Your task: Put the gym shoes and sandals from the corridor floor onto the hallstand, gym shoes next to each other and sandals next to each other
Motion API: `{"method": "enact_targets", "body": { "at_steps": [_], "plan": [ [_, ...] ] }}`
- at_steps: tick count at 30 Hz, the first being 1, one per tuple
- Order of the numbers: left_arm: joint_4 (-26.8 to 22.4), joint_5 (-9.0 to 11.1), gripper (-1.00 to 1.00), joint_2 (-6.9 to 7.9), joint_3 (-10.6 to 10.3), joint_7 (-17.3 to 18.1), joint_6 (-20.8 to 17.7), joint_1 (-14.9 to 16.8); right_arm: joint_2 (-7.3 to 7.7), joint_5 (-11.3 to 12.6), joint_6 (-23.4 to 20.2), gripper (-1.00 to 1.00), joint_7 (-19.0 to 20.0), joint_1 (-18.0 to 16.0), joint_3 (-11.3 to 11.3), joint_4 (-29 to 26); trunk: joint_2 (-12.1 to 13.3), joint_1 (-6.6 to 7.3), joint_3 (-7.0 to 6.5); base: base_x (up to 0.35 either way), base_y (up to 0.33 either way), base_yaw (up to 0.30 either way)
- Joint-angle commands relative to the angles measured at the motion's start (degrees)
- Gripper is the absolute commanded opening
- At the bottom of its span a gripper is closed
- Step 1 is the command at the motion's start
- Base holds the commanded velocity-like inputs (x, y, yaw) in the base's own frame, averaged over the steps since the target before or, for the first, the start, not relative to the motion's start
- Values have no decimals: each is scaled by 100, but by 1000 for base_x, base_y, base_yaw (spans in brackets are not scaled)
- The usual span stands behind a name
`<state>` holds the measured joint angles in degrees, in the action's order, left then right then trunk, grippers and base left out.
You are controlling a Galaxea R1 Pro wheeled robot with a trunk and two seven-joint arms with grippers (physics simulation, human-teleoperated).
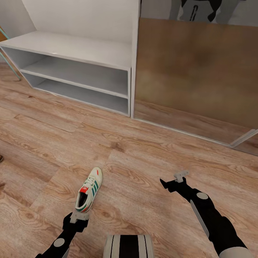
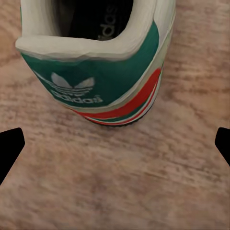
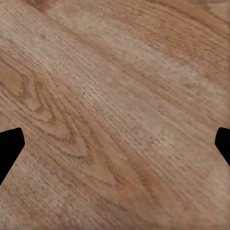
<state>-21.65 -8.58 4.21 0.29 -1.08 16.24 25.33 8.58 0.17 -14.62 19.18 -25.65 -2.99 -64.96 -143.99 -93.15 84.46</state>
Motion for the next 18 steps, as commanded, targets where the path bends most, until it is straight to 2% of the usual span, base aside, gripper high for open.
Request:
{"method": "enact_targets", "body": {
  "at_steps": [1,18],
  "plan": [
    [3,-50,100,0,3,-12,19,1,4,2,-32,100,11,-2,-4,-8,-1,1,5,0,0,0],
    [3,-49,100,-8,15,-15,20,-2,4,-8,-27,100,10,-1,0,1,-1,1,9,10,18,0]
  ]
}}
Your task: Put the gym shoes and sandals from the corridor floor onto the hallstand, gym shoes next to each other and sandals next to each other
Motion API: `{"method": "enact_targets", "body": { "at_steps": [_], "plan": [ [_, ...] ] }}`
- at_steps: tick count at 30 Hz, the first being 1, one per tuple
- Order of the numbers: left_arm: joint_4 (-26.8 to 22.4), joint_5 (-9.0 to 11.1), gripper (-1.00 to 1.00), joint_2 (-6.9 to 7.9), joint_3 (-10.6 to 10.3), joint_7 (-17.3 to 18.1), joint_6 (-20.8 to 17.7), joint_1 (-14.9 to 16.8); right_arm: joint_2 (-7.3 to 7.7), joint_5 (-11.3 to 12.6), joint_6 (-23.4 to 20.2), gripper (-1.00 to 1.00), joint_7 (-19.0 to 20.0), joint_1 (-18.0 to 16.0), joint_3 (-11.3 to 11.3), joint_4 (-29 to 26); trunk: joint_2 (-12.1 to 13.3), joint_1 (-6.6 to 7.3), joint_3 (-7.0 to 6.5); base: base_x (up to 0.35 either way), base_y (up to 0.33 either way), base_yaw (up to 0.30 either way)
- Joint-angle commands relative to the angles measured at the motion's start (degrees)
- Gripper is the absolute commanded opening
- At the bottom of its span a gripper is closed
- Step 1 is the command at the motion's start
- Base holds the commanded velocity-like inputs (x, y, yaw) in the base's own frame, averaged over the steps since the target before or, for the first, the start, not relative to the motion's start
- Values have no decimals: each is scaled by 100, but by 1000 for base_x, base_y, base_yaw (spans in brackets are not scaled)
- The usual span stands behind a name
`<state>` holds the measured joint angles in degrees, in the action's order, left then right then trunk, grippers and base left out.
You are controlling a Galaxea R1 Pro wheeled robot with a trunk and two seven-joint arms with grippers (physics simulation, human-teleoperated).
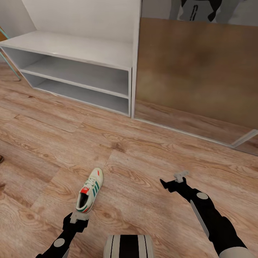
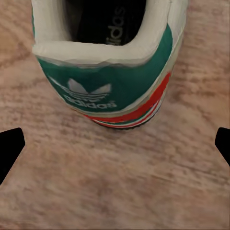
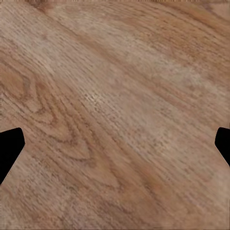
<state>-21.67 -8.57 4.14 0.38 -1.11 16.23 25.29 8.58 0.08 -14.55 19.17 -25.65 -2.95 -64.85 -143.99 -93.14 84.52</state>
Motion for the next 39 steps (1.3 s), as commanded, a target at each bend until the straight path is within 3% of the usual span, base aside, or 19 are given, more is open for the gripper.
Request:
{"method": "enact_targets", "body": {
  "at_steps": [1,39],
  "plan": [
    [5,-50,100,0,5,-12,20,4,4,1,-36,100,11,-1,-4,-10,-1,0,3,116,169,0],
    [5,-58,100,-35,5,-11,20,11,4,4,-39,100,10,-1,-13,-11,-1,0,3,47,16,0]
  ]
}}
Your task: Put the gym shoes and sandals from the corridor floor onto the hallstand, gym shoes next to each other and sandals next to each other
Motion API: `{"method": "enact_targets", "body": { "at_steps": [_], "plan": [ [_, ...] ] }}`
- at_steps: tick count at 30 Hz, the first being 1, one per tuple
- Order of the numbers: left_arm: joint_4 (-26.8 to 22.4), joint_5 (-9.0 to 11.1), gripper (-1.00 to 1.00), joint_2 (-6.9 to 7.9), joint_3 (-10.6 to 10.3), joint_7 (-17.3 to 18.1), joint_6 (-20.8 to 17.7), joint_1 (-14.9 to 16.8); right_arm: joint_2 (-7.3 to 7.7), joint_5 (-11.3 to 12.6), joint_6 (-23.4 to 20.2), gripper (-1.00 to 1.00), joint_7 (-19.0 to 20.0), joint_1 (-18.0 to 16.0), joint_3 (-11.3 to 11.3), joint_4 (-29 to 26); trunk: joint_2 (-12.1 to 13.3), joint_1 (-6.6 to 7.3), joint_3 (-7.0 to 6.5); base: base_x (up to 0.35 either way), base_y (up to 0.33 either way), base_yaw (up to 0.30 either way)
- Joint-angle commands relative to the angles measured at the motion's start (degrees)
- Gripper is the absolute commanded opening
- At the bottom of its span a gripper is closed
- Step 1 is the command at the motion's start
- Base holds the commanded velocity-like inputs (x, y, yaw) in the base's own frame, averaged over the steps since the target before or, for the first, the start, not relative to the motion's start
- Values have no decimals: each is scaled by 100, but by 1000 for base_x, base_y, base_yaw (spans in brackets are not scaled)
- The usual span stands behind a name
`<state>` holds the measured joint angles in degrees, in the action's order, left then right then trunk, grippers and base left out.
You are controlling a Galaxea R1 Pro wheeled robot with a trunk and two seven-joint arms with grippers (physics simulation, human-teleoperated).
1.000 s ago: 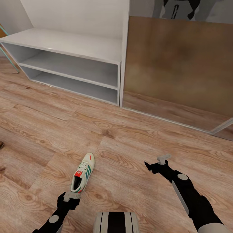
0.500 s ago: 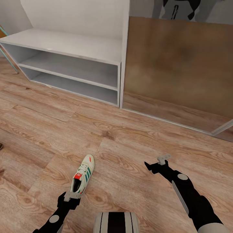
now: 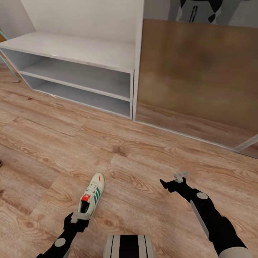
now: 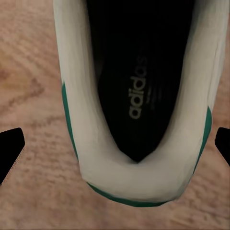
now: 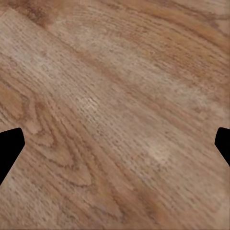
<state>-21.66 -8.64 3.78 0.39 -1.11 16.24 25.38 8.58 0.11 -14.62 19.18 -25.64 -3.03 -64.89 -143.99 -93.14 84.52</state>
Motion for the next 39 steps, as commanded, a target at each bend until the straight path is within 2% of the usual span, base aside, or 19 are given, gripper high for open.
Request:
{"method": "enact_targets", "body": {
  "at_steps": [1,20,21,39],
  "plan": [
    [3,-50,100,0,5,-12,20,2,4,0,-32,100,11,-2,-5,-8,-1,0,3,48,0,0],
    [3,-50,100,0,5,-12,20,2,4,7,-32,100,10,-2,-5,-13,-1,0,3,32,0,0],
    [3,-52,-100,0,5,-12,18,2,4,7,-32,100,9,-2,-5,-14,-1,0,3,7,0,0],
    [-54,-43,-100,6,-19,-3,19,1,4,4,-32,100,9,0,-4,-7,-1,0,3,0,0,0]
  ]
}}
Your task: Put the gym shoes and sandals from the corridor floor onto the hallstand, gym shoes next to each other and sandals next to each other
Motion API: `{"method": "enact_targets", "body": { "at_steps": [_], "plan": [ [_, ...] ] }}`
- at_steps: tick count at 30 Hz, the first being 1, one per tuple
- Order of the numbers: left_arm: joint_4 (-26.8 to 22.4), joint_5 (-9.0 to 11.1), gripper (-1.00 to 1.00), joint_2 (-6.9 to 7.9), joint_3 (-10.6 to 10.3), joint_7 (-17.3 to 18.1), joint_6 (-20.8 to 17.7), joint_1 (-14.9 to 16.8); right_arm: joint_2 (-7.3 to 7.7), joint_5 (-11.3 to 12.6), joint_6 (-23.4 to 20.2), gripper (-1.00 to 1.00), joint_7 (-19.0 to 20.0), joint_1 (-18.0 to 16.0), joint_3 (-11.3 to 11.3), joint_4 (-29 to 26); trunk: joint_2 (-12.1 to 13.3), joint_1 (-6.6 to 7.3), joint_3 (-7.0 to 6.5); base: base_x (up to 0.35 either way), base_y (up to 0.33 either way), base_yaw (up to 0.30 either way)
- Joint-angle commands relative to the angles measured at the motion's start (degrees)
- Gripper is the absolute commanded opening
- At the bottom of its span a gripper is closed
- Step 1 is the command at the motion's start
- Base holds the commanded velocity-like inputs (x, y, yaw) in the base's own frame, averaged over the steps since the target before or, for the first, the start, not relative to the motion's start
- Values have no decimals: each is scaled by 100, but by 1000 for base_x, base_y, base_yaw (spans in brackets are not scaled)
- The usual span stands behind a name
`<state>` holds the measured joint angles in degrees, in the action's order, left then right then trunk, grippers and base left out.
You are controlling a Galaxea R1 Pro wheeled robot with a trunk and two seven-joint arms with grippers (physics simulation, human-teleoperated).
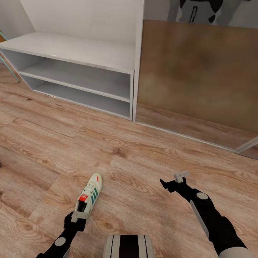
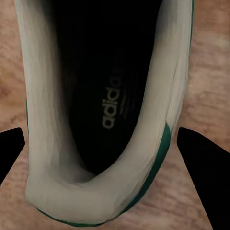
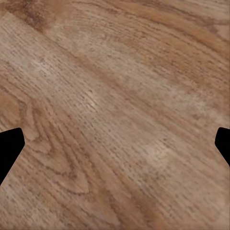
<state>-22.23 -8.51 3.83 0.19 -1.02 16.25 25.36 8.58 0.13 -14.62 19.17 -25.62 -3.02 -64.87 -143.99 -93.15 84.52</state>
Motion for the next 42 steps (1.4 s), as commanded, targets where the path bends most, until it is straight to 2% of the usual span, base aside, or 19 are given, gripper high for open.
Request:
{"method": "enact_targets", "body": {
  "at_steps": [1,5,27,33,42],
  "plan": [
    [4,-57,-100,1,0,-13,18,-1,4,3,-32,100,11,-3,-5,-8,-1,1,3,0,0,0],
    [6,-59,-100,0,-1,-13,18,-5,4,0,-32,100,11,-4,-5,-8,-1,1,3,0,0,0],
    [1,-56,-100,-2,17,-13,4,4,4,0,-26,100,17,-4,-14,-14,28,58,-484,0,0,0],
    [-11,-56,-100,45,9,-20,-14,9,-5,1,-23,100,11,4,-22,-96,36,73,-617,0,0,0],
    [-5,-65,-100,65,7,-29,-49,-5,-5,-20,-12,100,8,9,-23,-27,48,96,-880,0,0,0]
  ]
}}
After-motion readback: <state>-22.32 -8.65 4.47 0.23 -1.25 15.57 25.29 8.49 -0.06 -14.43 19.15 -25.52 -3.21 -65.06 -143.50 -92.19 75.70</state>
